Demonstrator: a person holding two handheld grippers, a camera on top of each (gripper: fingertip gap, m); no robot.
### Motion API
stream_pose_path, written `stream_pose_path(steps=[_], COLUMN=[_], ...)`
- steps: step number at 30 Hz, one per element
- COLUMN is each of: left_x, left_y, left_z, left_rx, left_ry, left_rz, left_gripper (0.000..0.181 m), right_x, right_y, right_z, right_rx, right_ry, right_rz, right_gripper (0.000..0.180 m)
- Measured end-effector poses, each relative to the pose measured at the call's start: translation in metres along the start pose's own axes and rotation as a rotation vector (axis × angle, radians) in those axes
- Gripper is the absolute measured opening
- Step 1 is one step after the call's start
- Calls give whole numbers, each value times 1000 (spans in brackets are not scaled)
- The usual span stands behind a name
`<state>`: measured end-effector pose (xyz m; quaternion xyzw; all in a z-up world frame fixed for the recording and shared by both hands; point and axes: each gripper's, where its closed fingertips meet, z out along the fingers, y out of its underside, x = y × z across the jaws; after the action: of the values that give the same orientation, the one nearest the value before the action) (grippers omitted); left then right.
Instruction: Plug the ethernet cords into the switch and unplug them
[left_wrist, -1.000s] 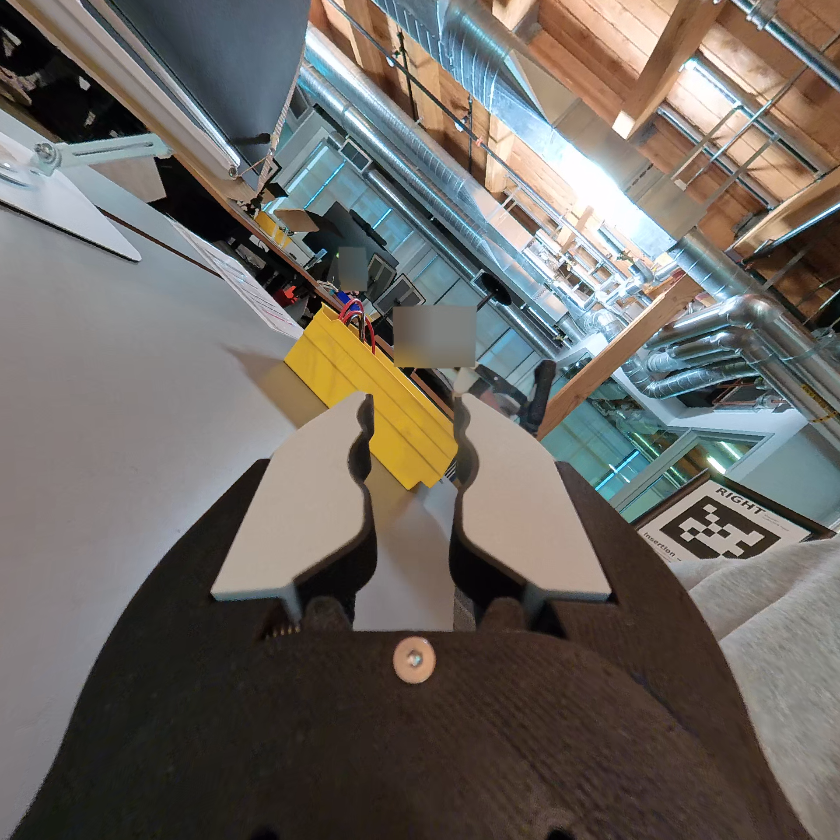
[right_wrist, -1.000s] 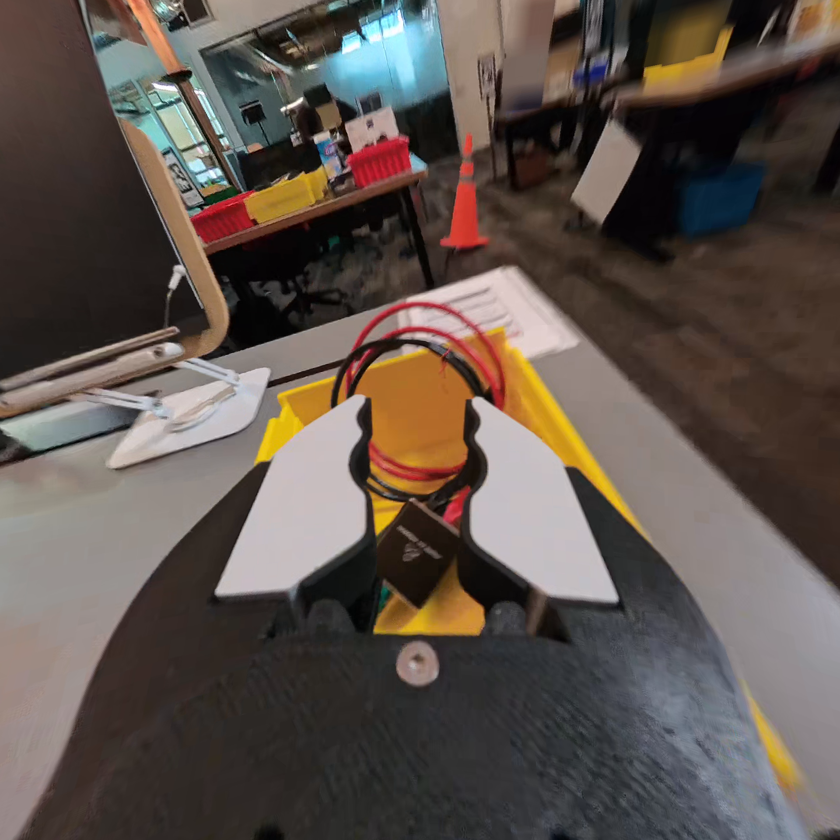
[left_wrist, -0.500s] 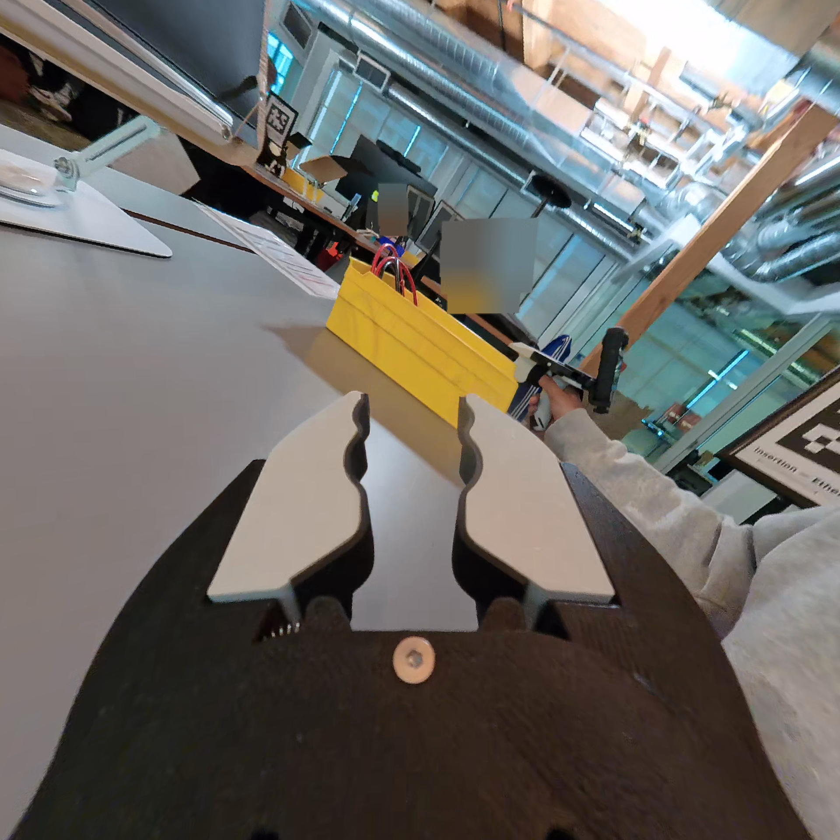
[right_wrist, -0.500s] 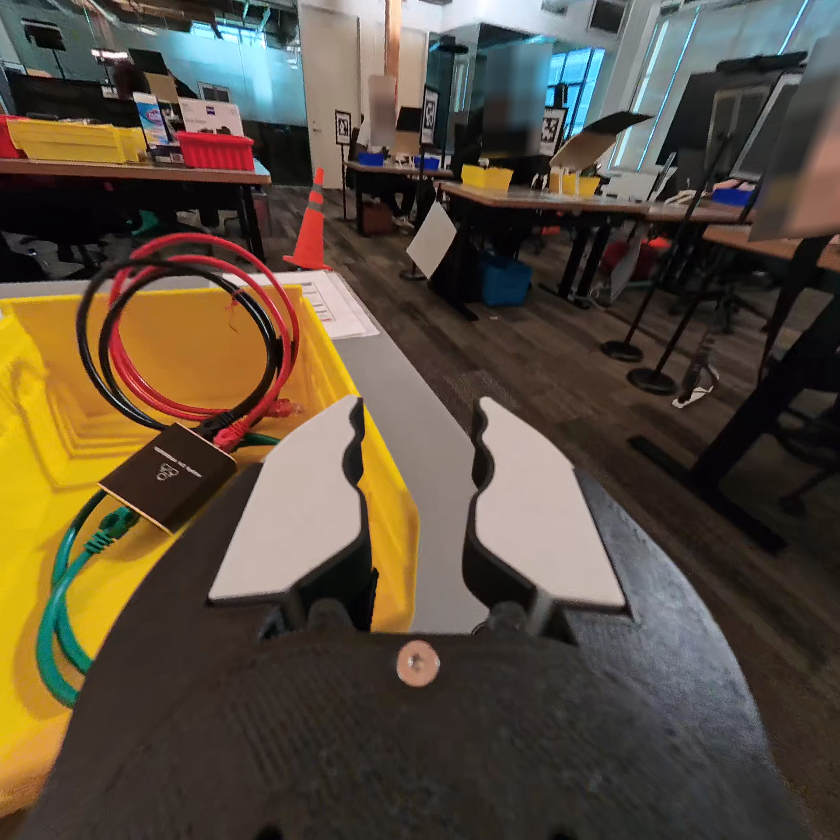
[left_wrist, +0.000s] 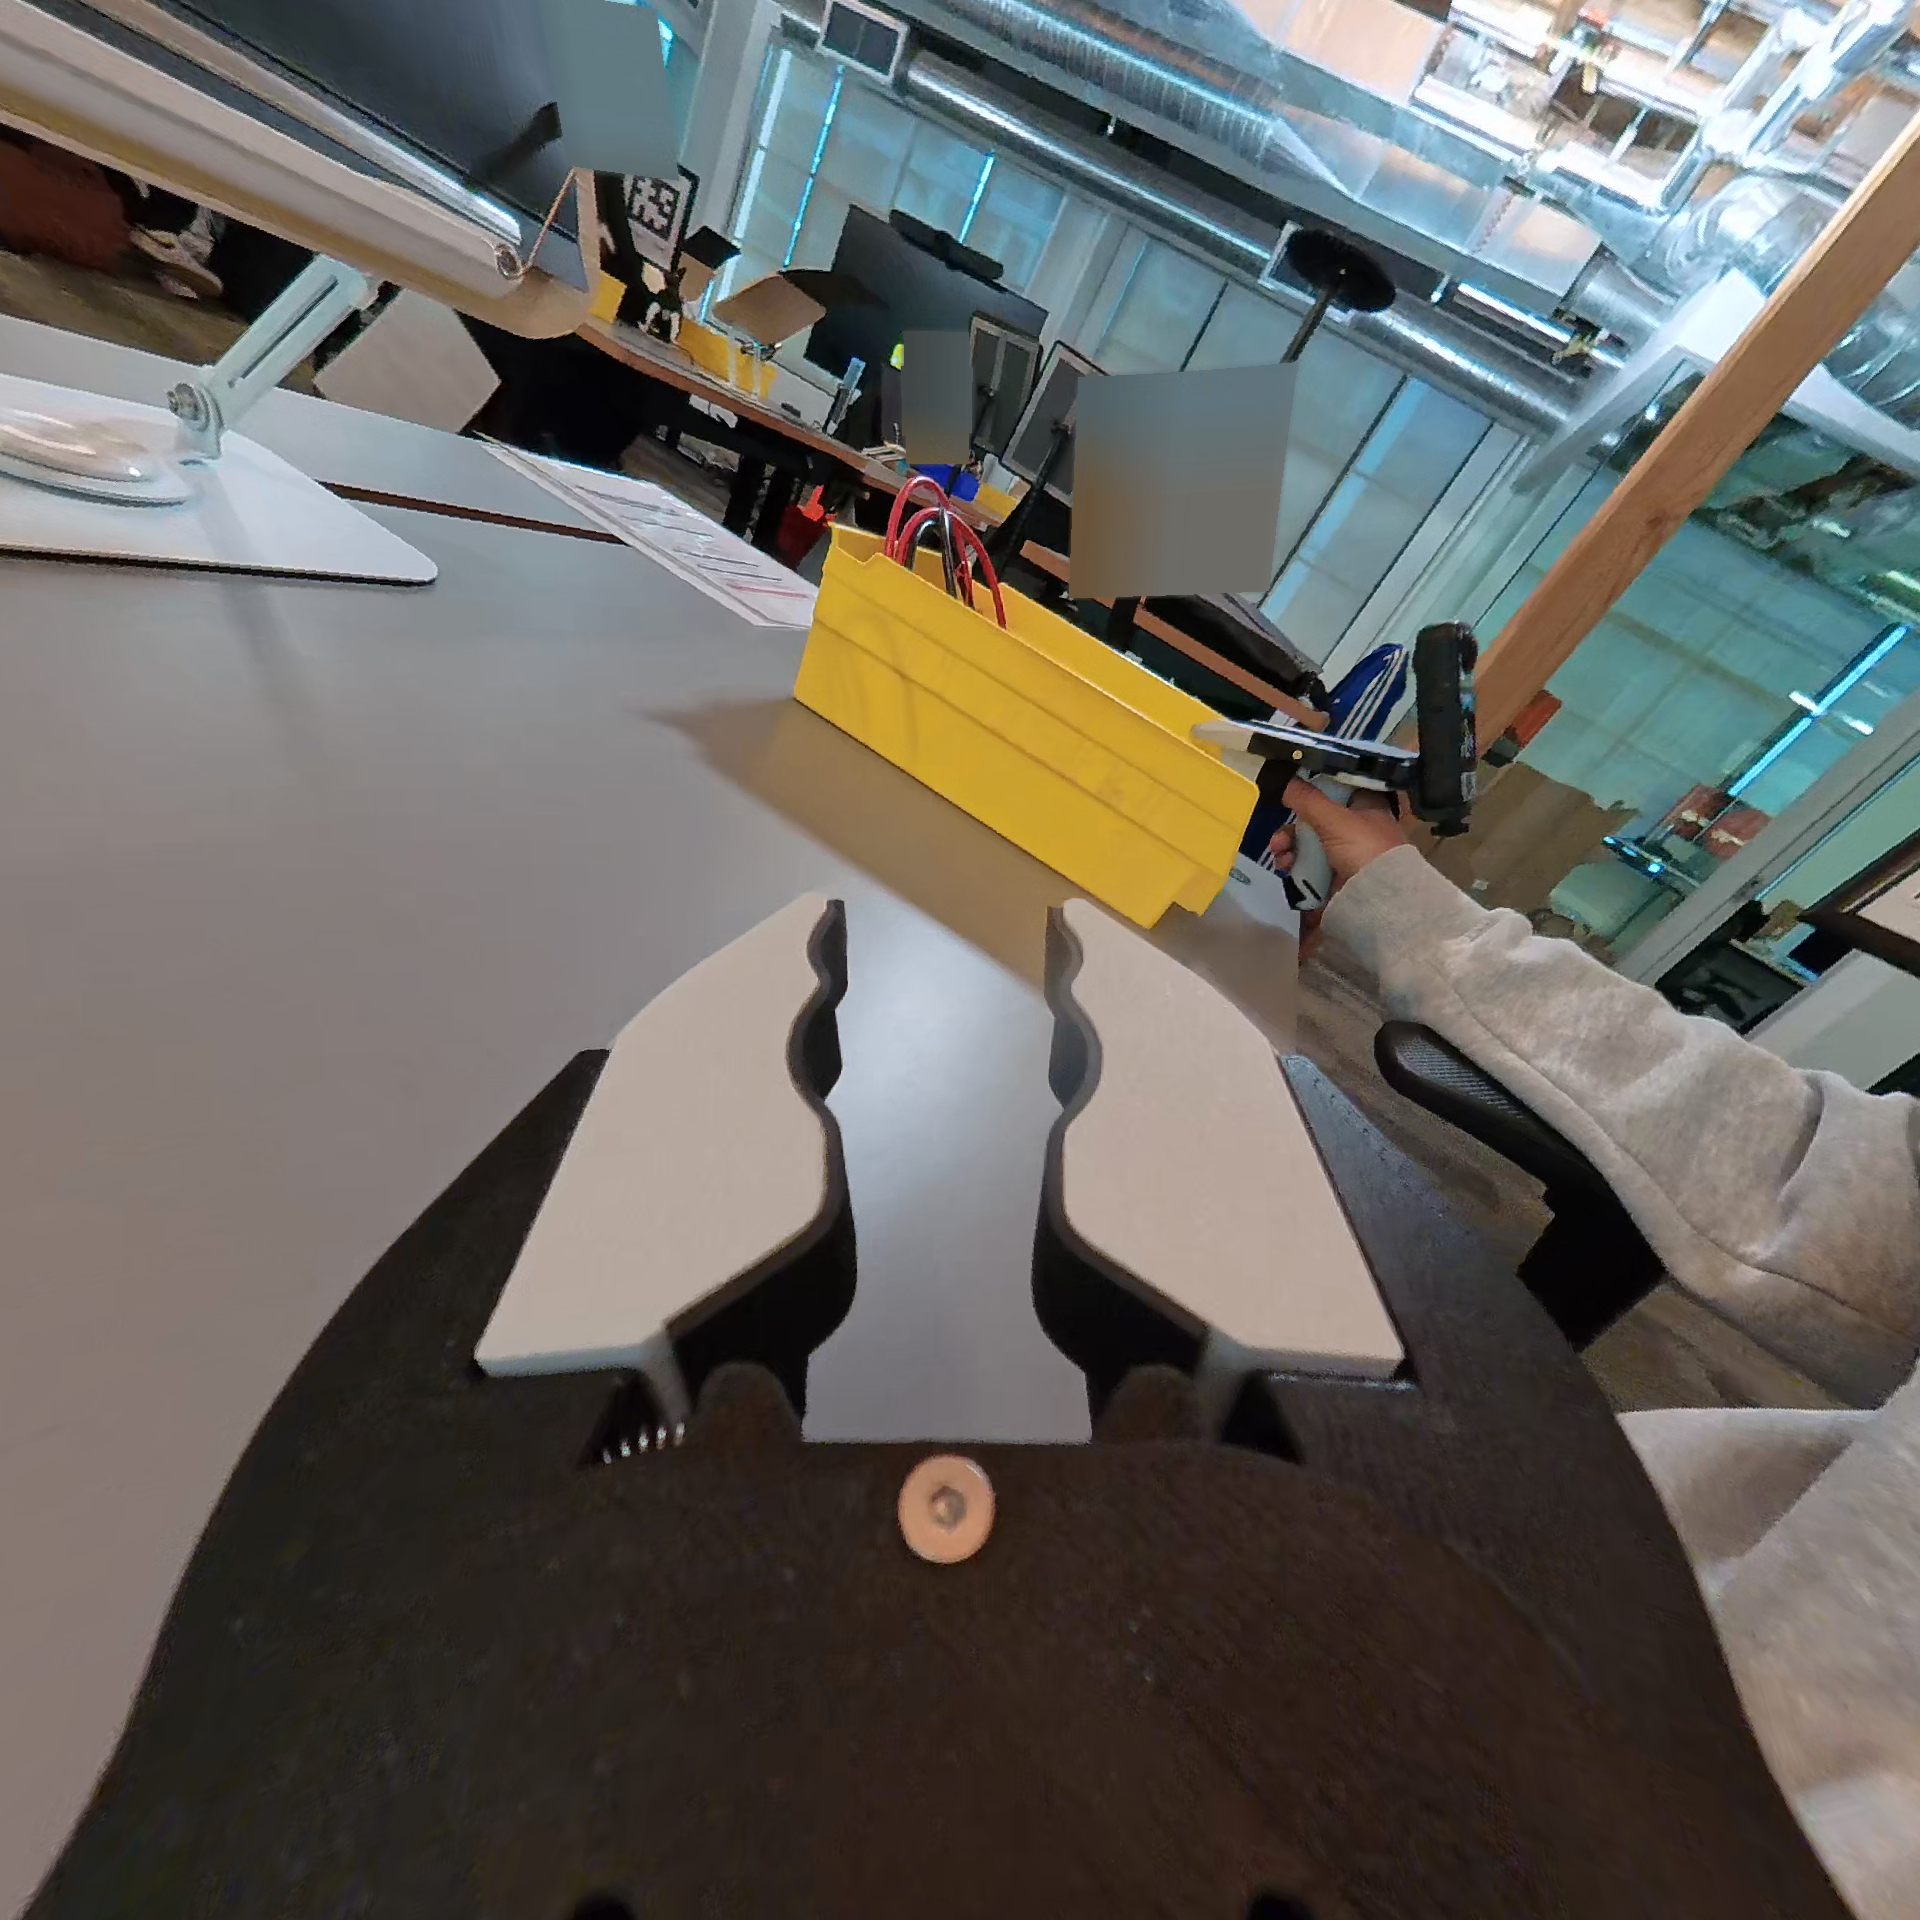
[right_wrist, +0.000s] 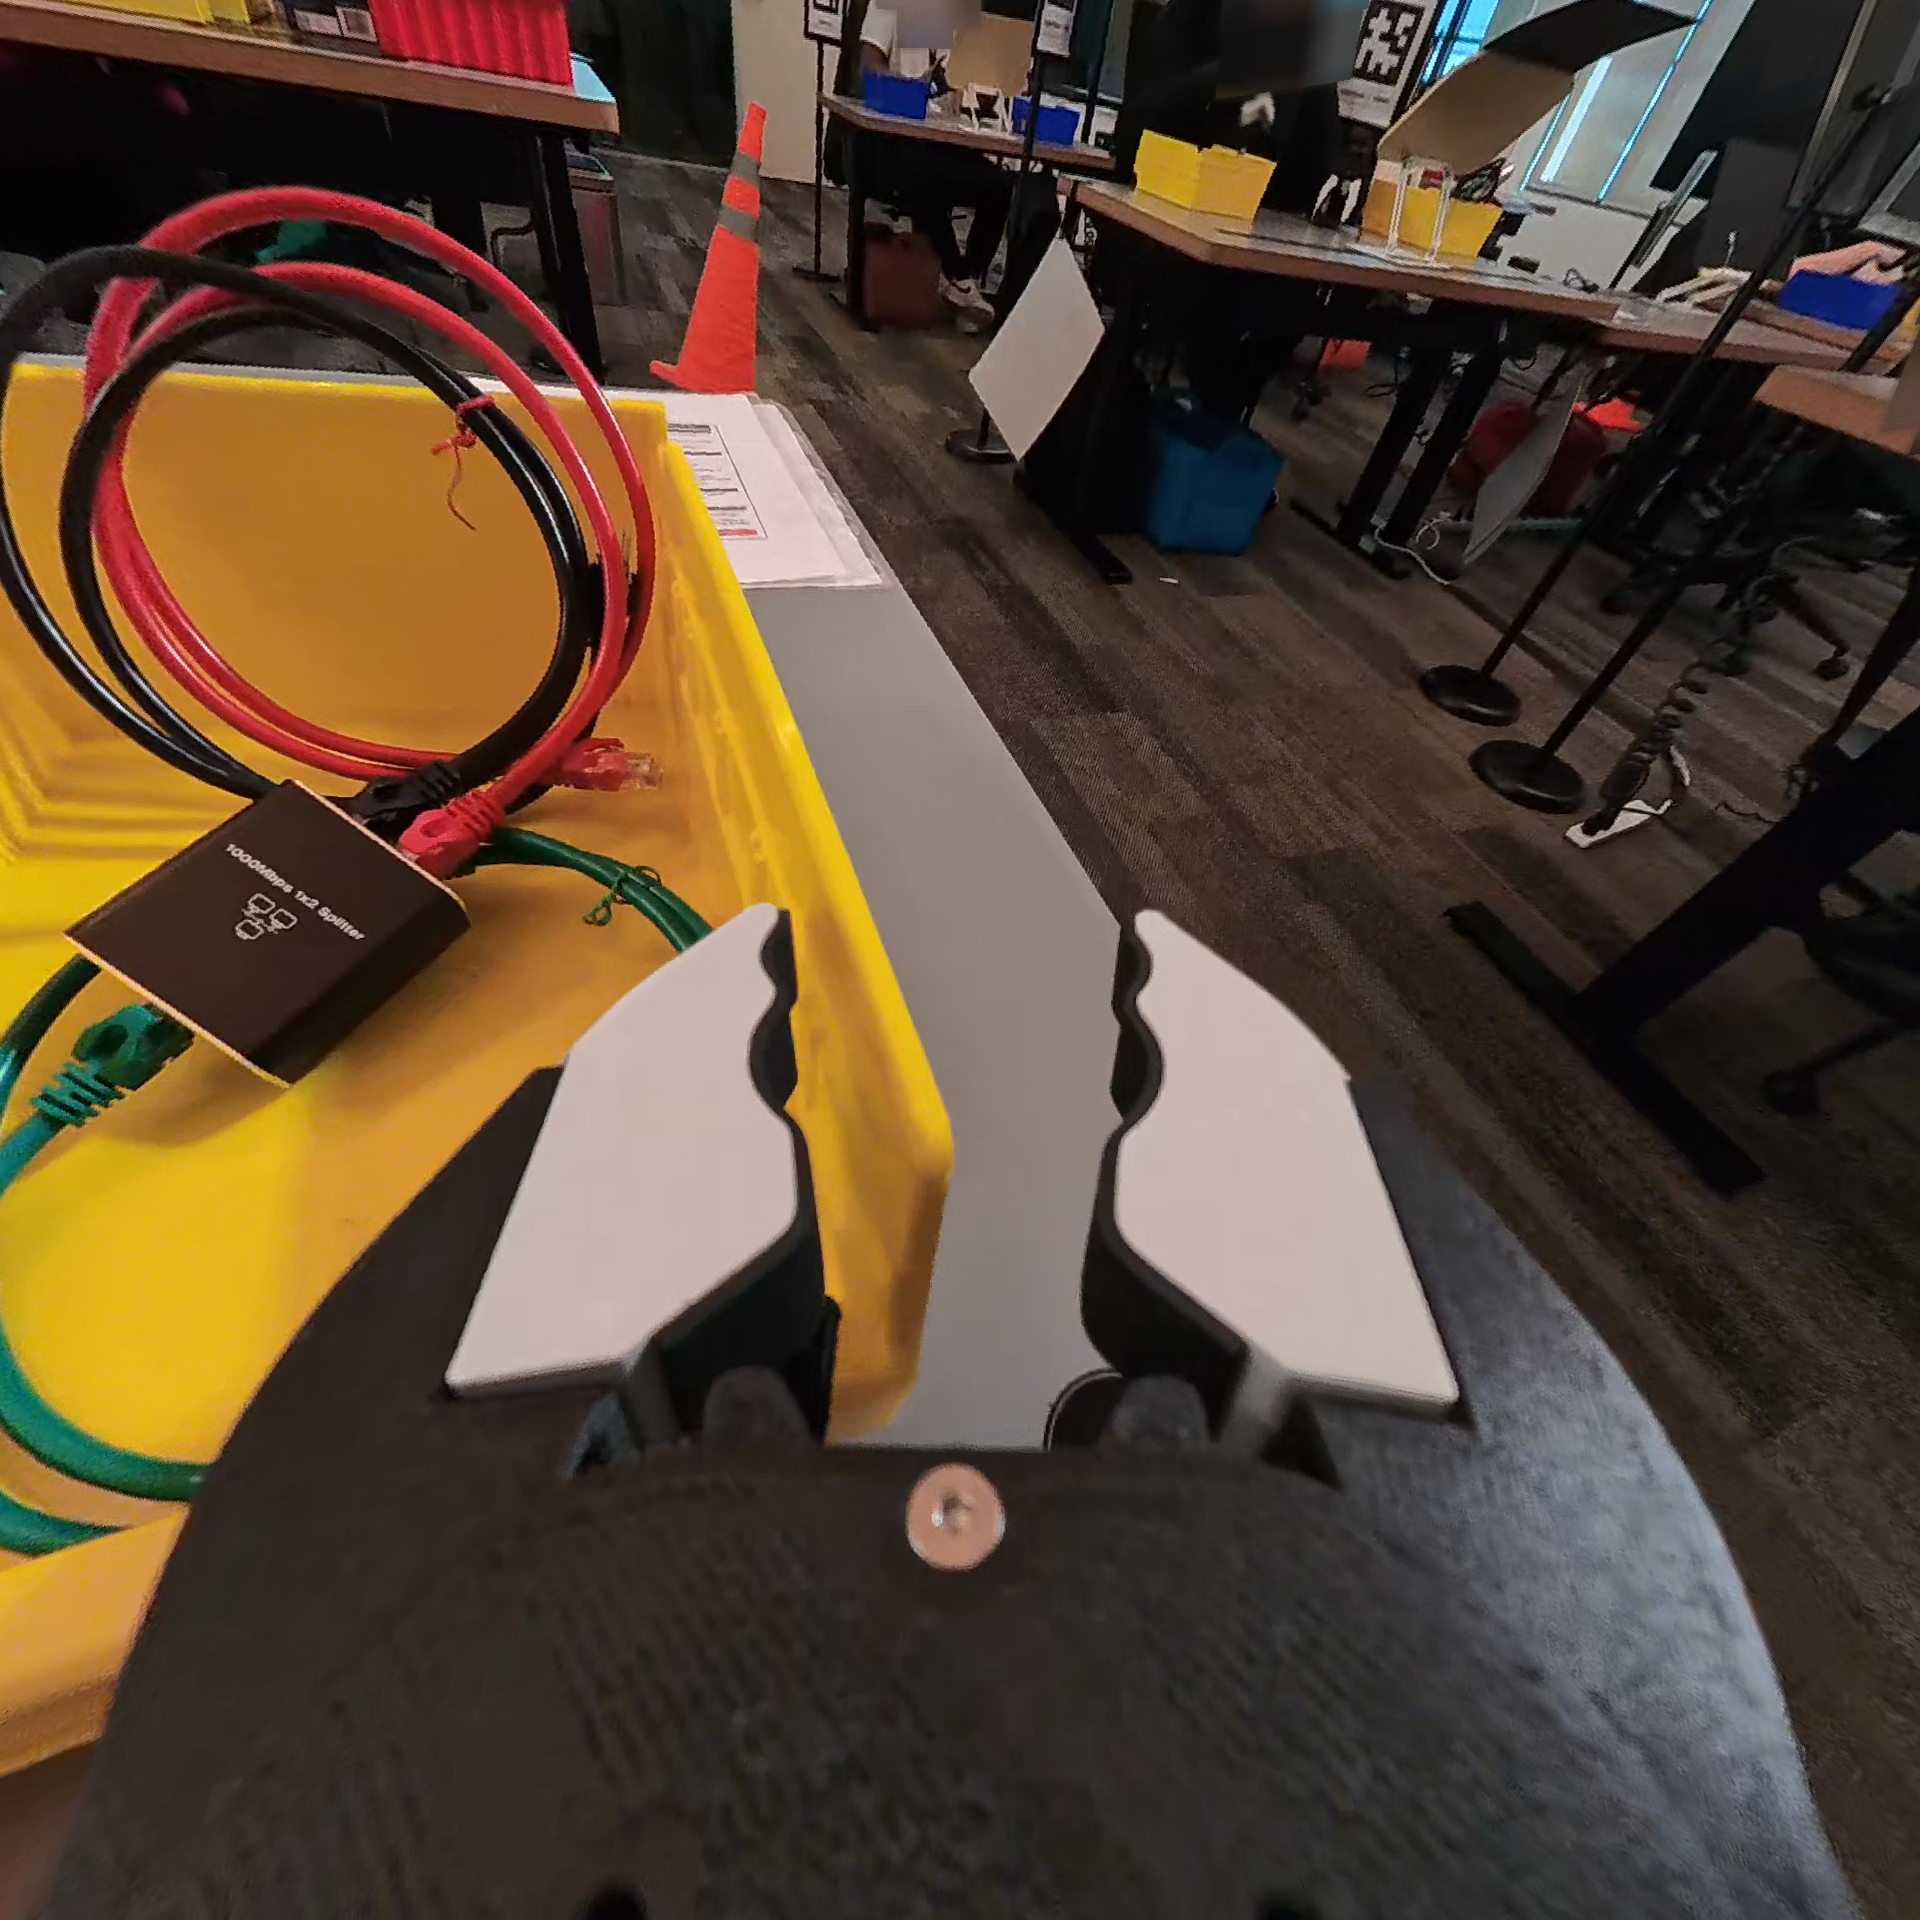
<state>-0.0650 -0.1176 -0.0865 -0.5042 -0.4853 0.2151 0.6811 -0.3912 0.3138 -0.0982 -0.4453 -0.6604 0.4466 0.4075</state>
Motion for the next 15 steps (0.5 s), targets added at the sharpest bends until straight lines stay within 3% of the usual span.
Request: stream_pose_path(steps=[11, 15], left_x=[2, 5], left_y=[3, 6], left_z=[1, 2], left_rx=[-24, -42], left_ry=[-6, -21], left_rz=[36, 72], left_gripper=[37, 37], right_x=[-10, -20], right_y=[11, 10], right_z=[12, 13], right_rx=[-4, -10], right_ry=[-176, -212], right_rz=[173, 127], right_gripper=[56, 40])
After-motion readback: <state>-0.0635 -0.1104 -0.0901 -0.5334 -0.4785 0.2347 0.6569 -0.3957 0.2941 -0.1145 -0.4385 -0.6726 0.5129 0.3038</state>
